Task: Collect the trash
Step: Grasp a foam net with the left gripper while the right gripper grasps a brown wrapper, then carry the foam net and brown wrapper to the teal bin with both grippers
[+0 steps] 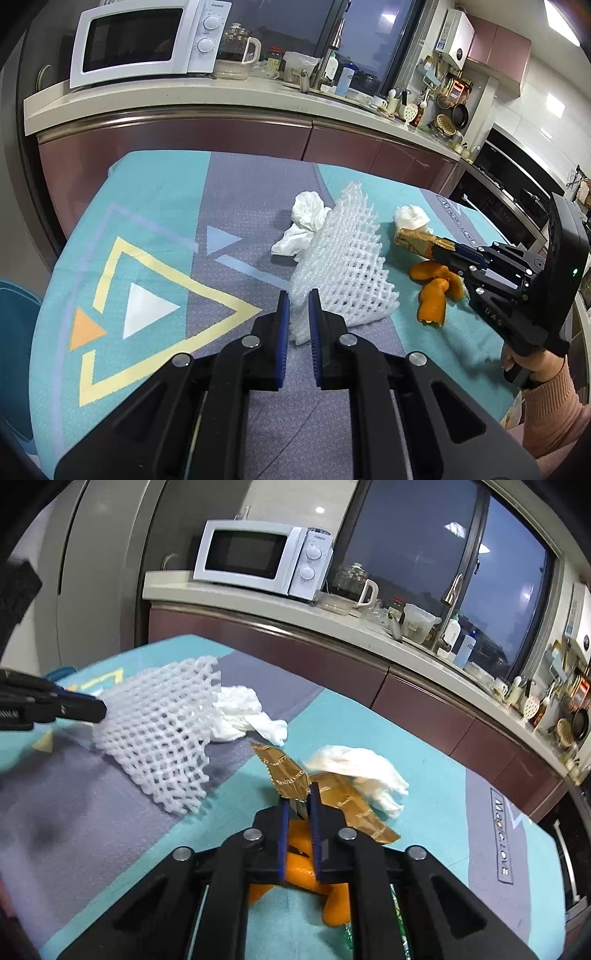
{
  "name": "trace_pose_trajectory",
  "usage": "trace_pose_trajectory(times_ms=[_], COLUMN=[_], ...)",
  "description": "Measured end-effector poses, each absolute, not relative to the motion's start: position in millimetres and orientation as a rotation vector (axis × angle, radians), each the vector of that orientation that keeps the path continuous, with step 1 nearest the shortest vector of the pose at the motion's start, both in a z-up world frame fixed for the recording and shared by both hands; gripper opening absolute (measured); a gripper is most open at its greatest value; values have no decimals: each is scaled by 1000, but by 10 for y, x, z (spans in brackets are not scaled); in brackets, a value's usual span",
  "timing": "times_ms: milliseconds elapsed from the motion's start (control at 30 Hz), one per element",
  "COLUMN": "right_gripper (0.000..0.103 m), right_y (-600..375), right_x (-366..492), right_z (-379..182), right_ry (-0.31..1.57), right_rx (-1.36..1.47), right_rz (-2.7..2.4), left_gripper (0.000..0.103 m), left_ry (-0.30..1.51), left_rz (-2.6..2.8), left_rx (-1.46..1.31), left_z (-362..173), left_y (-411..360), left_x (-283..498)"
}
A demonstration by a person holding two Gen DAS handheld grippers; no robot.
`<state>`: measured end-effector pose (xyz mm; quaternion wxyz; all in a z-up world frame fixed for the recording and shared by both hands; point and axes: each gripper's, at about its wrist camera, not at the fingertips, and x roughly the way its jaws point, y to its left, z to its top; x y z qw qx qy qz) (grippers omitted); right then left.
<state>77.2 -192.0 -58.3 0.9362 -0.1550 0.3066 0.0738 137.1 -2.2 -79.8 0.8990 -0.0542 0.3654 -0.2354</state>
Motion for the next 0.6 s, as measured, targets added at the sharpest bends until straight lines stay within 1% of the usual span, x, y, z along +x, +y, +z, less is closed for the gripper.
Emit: trace_pose_trajectory(times_ms=[300, 600], right_gripper=[6, 6], right_y=[-1972, -1698], right_x=[595, 527], right_z=[-303, -237], right_ry=[590, 595], right_rx=[-132, -43], right_rz=[291, 435], left_gripper=[11, 11], left_ry=[700, 655], left_rz=[-475, -429], left_rx=[-121, -136], left_z=[-627, -504], left_y=[201, 579], left_x=[1160, 880])
